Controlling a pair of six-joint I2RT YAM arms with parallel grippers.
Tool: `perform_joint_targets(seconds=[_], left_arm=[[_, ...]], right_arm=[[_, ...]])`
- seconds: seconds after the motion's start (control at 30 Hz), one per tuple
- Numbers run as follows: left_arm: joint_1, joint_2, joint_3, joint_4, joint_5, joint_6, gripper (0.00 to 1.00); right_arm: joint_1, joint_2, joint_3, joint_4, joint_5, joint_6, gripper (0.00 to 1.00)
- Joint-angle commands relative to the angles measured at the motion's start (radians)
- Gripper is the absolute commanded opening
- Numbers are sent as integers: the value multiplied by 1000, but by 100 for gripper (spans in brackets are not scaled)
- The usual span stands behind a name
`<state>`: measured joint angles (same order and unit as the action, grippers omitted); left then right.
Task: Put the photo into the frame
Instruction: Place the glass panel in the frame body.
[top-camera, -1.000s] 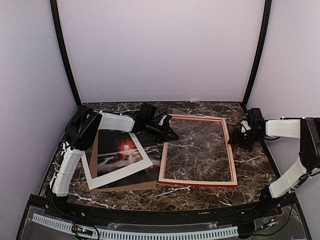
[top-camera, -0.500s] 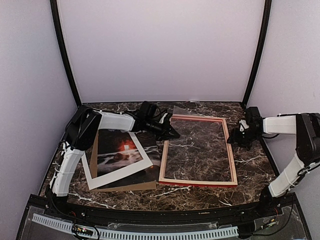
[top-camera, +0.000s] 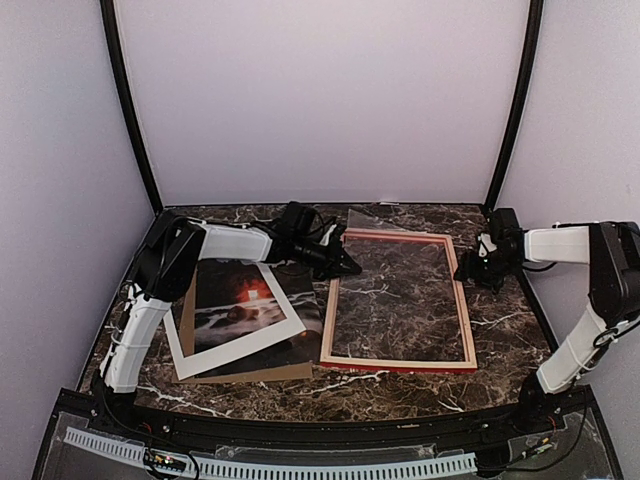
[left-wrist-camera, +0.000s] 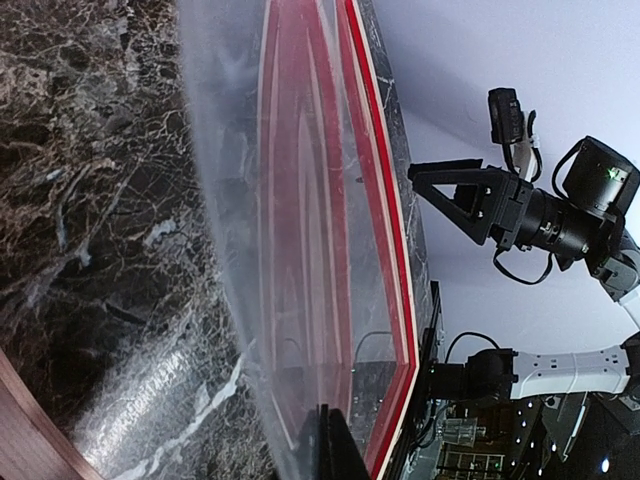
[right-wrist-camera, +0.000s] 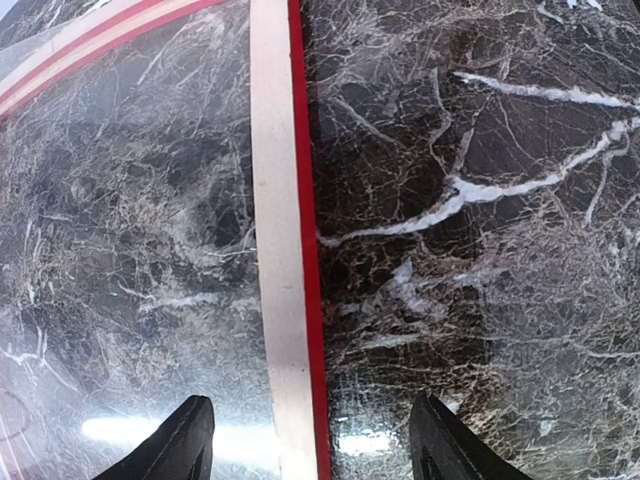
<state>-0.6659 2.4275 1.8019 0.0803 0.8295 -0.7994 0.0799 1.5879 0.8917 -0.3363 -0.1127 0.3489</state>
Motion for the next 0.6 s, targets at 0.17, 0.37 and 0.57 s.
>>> perform_joint_targets(seconds=[0.17, 0.37, 0.57], left_arm=[[4, 6, 29, 16, -2, 1, 0], [4, 8, 30, 10, -4, -3, 0], [4, 10, 30, -2, -11, -3, 1]], right_arm=[[5, 15, 24, 18, 11, -1, 68], [5, 9, 28, 18, 15, 0, 68], [4, 5, 35, 15, 13, -1, 68]])
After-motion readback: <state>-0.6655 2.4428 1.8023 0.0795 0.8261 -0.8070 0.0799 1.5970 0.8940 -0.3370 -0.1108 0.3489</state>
